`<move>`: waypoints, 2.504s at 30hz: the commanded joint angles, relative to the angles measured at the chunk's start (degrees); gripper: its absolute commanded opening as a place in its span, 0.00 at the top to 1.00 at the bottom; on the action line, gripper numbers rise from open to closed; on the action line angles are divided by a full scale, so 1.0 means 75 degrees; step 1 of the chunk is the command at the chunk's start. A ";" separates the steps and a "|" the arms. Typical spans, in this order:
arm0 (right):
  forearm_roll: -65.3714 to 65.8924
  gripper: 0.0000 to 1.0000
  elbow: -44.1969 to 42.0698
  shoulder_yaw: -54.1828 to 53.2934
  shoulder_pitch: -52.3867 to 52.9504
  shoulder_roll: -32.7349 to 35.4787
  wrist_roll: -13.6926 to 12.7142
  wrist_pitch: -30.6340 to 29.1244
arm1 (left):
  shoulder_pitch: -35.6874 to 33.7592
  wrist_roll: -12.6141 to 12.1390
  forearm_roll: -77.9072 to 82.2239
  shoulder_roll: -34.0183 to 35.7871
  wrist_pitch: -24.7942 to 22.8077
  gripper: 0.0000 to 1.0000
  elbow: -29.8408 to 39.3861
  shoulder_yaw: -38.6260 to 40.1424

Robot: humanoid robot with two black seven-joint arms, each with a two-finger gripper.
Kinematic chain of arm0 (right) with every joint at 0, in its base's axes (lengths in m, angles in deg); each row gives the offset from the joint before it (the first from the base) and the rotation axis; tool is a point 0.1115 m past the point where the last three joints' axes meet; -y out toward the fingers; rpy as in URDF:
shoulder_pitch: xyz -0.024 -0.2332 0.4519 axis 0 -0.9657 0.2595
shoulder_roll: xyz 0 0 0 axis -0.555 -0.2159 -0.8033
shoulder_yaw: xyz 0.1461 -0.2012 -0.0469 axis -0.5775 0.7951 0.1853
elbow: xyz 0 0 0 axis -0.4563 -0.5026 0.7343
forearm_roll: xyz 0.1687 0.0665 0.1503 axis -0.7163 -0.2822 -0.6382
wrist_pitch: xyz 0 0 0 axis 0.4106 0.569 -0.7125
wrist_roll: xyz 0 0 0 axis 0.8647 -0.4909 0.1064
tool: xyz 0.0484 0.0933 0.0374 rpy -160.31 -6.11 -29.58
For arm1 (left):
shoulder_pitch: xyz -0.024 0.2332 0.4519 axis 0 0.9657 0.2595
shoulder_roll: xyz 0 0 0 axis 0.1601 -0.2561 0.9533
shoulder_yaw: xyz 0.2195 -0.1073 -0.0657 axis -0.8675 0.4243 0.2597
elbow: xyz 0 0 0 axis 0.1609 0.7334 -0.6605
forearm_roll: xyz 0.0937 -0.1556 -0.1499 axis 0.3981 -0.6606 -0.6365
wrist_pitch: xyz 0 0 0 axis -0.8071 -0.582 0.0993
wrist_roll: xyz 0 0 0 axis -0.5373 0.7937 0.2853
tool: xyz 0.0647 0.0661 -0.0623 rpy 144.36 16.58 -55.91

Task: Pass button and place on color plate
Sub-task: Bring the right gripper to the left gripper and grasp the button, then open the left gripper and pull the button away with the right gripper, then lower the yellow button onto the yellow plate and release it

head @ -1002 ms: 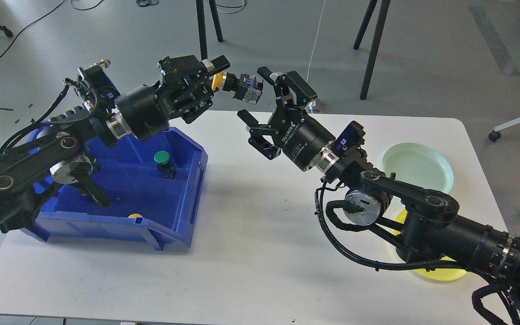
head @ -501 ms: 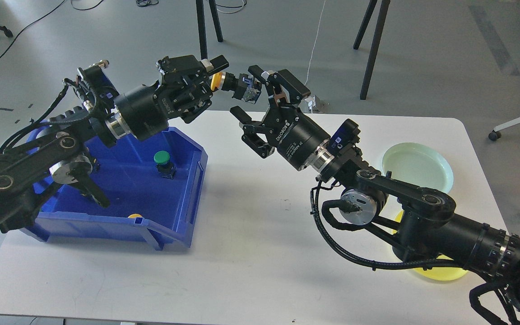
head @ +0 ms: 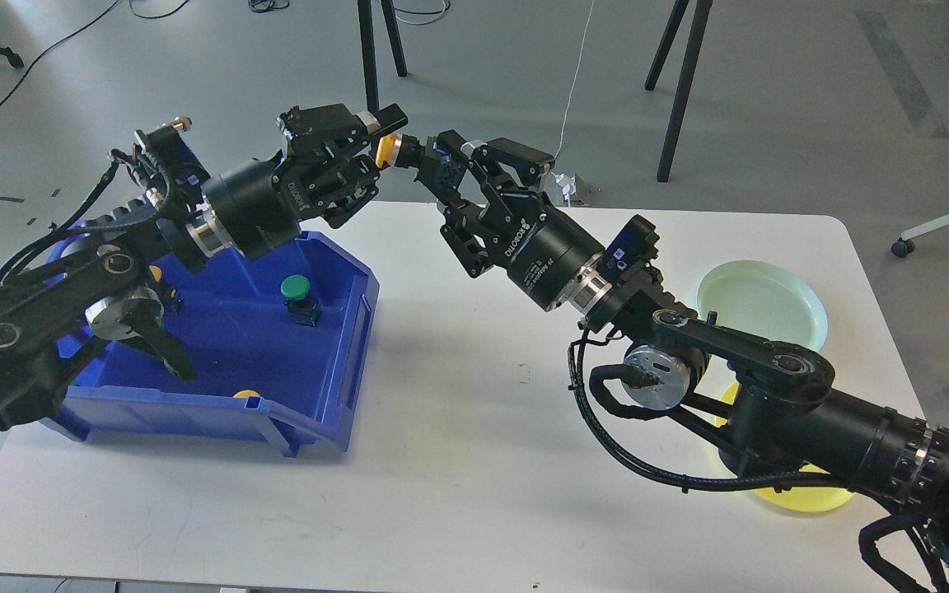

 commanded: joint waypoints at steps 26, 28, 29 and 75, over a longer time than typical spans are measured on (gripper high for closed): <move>-0.0405 0.99 0.2772 -0.3991 -0.5735 0.1948 0.0003 0.1473 | 0.0038 -0.0005 -0.0821 -0.0025 0.0001 0.09 -0.0187 0.0011; -0.0405 0.99 0.3067 -0.4449 -0.6614 0.2288 0.0003 0.1649 | 0.0038 -0.0005 -0.0821 -0.0036 0.0001 0.09 -0.0175 0.0011; -0.0405 0.99 0.3102 -0.4637 -0.6967 0.2429 0.0003 0.1719 | 0.0038 -0.0005 -0.0821 -0.0036 0.0001 0.09 -0.0187 0.0011; -0.0429 0.02 0.3571 -0.5693 -0.7312 0.2934 0.0003 0.0643 | -0.0559 -0.0005 1.0780 0.3104 0.0001 0.10 -0.0385 -0.0211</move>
